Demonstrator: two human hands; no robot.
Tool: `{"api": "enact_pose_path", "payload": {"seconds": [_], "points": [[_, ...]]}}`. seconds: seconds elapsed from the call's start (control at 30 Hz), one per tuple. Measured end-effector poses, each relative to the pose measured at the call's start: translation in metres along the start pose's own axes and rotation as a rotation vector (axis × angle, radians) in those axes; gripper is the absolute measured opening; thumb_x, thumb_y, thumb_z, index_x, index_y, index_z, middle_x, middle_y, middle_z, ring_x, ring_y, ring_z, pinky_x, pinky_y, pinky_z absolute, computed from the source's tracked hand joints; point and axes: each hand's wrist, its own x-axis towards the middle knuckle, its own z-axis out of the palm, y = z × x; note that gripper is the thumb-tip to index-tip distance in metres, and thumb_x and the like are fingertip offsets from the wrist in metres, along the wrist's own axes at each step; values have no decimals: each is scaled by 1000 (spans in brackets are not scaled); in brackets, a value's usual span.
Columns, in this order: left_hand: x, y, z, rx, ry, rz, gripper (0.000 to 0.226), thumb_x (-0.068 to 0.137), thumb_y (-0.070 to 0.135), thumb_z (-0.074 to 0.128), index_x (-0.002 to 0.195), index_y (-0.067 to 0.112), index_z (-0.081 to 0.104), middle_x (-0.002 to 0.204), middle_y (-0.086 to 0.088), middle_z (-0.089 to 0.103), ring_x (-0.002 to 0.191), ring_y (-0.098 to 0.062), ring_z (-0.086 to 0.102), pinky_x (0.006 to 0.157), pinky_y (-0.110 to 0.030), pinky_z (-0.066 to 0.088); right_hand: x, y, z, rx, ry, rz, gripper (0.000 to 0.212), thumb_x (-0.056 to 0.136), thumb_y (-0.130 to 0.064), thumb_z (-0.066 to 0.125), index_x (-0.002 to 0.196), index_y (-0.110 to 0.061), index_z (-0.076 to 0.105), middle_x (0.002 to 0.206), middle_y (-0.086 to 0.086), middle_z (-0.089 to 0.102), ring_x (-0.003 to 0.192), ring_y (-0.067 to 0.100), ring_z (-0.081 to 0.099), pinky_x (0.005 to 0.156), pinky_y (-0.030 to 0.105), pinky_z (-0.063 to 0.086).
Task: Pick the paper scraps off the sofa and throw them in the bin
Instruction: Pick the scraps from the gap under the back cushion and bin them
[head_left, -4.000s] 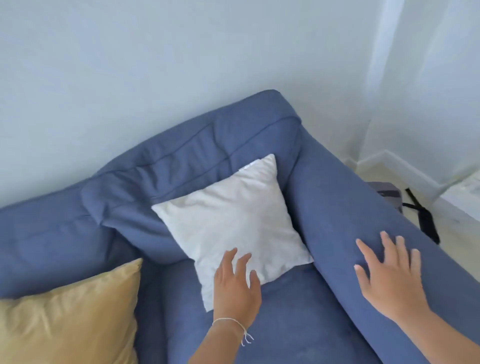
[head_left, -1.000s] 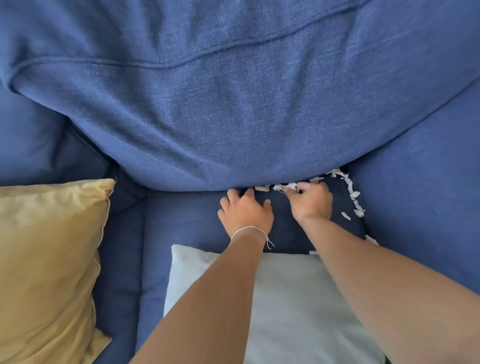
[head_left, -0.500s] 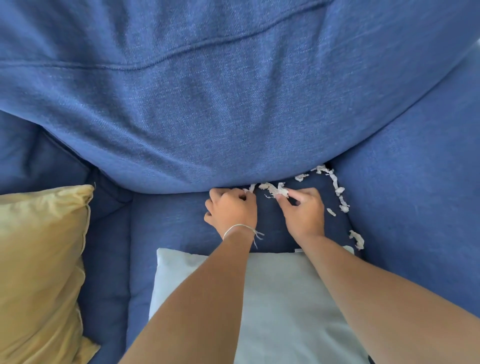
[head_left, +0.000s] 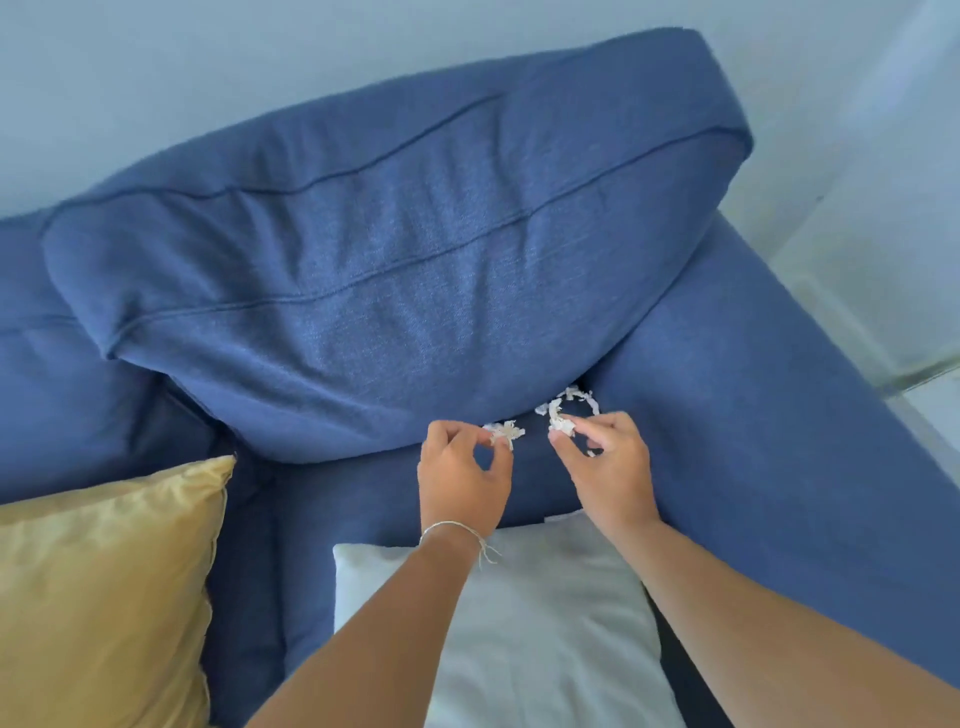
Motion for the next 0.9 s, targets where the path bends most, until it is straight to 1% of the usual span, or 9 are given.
{"api": "enact_pose_path", "payload": {"seconds": [0.1, 0.23, 0.27, 0.4, 0.5, 0.63, 0.7, 0.8, 0.9], "points": [[-5, 46, -8, -8, -83, 112, 13, 87, 30, 67, 75, 25, 65, 95, 13, 50, 88, -1, 56, 83, -22, 48, -9, -27, -56, 18, 45, -47, 12, 82, -28, 77, 93, -32, 77, 90, -9, 54, 88, 7, 56, 75, 21, 48], [-10, 126, 2, -11, -205, 253, 16, 89, 33, 64, 76, 24, 65, 99, 14, 48, 86, 3, 56, 74, -6, 38, -16, -52, -155, -82, 197, -124, 15, 83, -32, 76, 97, -36, 75, 94, -12, 54, 98, 4, 51, 87, 14, 39], [-18, 148, 9, -22, -239, 282, 17, 89, 34, 63, 75, 24, 65, 99, 13, 48, 86, 3, 56, 74, -6, 37, -20, -52, -184, -126, 253, -123, 14, 83, -33, 75, 97, -37, 75, 94, -13, 54, 99, 5, 51, 88, 15, 38], [-76, 227, 62, -61, -399, 426, 15, 88, 38, 62, 80, 26, 66, 102, 12, 48, 91, -1, 56, 87, -26, 47, -55, -20, -307, -278, 530, -29, 16, 82, -35, 74, 97, -31, 77, 97, -14, 54, 98, 9, 54, 86, 24, 44], [-135, 279, 115, -97, -533, 547, 15, 88, 42, 61, 80, 29, 64, 102, 15, 46, 93, -1, 55, 89, -33, 50, -93, 30, -385, -409, 646, 163, 20, 82, -37, 74, 97, -24, 77, 99, -7, 56, 99, 17, 53, 89, 31, 45], [-214, 327, 194, -91, -689, 700, 17, 89, 38, 61, 82, 23, 64, 104, 7, 48, 88, -8, 57, 85, -30, 50, -149, 125, -444, -461, 688, 426, 25, 81, -42, 73, 95, -22, 78, 100, 0, 60, 98, 24, 59, 89, 38, 50], [-249, 337, 235, -50, -751, 749, 18, 88, 42, 59, 81, 26, 63, 102, 6, 48, 87, -12, 57, 84, -32, 51, -170, 170, -458, -449, 665, 529, 27, 81, -45, 71, 95, -23, 78, 101, 1, 60, 98, 25, 60, 90, 42, 52], [-291, 333, 293, 58, -819, 811, 18, 88, 44, 57, 77, 30, 59, 102, 5, 50, 92, -17, 58, 90, -38, 50, -186, 225, -467, -457, 584, 615, 31, 81, -52, 64, 98, -28, 76, 100, -2, 57, 97, 21, 59, 86, 39, 53], [-315, 323, 340, 162, -846, 803, 19, 90, 42, 58, 83, 25, 65, 106, 3, 52, 100, -19, 56, 94, -36, 47, -177, 265, -472, -407, 500, 653, 43, 78, -61, 59, 107, -32, 73, 106, -4, 61, 102, 18, 59, 87, 36, 52]]}}
